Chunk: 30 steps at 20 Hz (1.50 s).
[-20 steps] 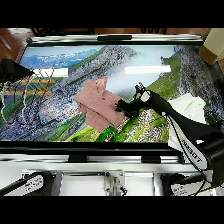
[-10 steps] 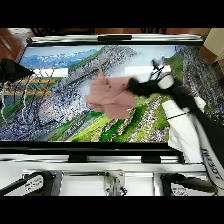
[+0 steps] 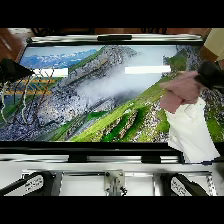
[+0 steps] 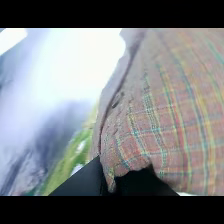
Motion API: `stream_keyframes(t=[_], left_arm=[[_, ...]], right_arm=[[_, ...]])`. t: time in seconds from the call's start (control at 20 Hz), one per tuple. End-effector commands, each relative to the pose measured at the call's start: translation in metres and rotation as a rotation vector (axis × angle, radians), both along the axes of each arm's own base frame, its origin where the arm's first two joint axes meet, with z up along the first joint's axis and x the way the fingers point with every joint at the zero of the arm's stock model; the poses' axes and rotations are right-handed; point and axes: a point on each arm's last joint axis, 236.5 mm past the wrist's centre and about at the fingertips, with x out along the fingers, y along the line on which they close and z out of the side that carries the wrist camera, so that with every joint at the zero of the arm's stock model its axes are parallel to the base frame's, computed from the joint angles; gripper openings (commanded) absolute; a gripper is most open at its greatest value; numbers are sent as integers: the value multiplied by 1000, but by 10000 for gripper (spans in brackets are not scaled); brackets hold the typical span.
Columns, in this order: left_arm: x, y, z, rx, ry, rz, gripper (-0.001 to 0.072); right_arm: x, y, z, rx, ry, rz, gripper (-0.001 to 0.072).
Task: Fold the shirts.
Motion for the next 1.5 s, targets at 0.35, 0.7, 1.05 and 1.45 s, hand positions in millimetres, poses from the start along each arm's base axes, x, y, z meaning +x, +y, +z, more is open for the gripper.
stream_keyframes(t=[0.35, 0.7, 1.05, 1.45], left_arm=[[0, 0, 0, 5, -5, -5, 26], [0, 0, 0, 5, -4, -4, 26], [9, 11, -38, 236, 56, 41, 24], [6, -13, -114, 834, 218, -3, 305]], right_arm=[[-174, -92, -34, -106, 539, -226, 55], [-232, -71, -130, 10, 869, -209, 518], [-142, -107, -52, -209, 463, -229, 609], [28, 143, -32, -186, 69, 283, 508]])
